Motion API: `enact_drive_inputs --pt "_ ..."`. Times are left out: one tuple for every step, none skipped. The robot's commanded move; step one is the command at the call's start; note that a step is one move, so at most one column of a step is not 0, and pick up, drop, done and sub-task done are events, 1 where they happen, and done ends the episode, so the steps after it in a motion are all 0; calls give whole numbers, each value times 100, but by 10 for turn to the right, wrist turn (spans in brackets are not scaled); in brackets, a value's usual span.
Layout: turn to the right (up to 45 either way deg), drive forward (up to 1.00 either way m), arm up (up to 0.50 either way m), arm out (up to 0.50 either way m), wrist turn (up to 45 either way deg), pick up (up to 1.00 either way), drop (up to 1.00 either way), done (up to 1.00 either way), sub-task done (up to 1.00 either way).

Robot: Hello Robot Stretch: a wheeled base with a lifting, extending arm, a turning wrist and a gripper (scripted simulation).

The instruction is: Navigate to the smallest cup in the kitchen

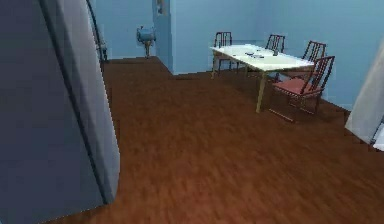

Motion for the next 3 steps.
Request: enact_drive_inputs --pt "60 0 0 0 0 0 0 0 0" --pt "0 100 0 0 0 0 0 0 0" --pt "0 100 0 0 0 0 0 0 0"
